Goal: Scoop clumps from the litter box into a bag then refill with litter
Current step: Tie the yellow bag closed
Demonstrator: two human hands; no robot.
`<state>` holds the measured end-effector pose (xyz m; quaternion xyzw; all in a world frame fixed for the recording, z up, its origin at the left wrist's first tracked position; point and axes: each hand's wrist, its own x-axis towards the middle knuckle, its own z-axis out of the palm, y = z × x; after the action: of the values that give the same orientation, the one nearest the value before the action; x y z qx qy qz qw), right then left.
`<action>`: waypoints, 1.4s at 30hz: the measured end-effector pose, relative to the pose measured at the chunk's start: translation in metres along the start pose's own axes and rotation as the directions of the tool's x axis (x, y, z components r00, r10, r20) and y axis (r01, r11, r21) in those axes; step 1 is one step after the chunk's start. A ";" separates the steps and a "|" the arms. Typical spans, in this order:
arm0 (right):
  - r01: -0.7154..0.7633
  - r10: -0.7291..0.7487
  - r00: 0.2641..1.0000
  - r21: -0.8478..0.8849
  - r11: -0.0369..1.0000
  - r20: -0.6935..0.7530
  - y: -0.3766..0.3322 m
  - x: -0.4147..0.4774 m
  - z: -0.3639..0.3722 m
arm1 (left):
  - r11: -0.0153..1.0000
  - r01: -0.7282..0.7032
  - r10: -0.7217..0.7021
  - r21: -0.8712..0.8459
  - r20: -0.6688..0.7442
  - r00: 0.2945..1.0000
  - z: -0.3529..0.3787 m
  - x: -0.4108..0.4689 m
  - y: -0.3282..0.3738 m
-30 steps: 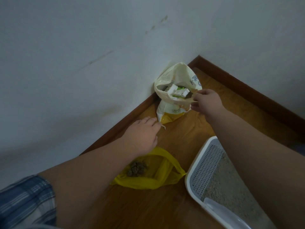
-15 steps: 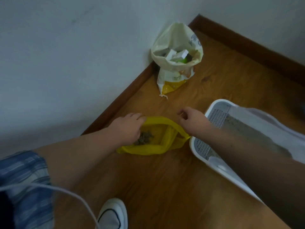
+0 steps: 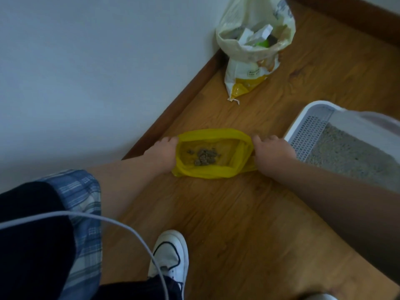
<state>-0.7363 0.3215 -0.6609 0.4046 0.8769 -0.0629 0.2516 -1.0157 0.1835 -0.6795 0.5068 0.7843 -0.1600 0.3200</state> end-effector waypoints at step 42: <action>0.399 0.309 0.881 0.914 -0.081 -0.357 0.048 -0.036 -0.115 | -0.013 -0.278 0.192 -0.960 -0.275 0.942 -0.161 -0.038 0.079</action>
<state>-0.7262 0.3649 -0.5395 0.4254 0.5843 -0.5952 -0.3513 -0.9888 0.2838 -0.5284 0.2707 0.5860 0.4996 0.5777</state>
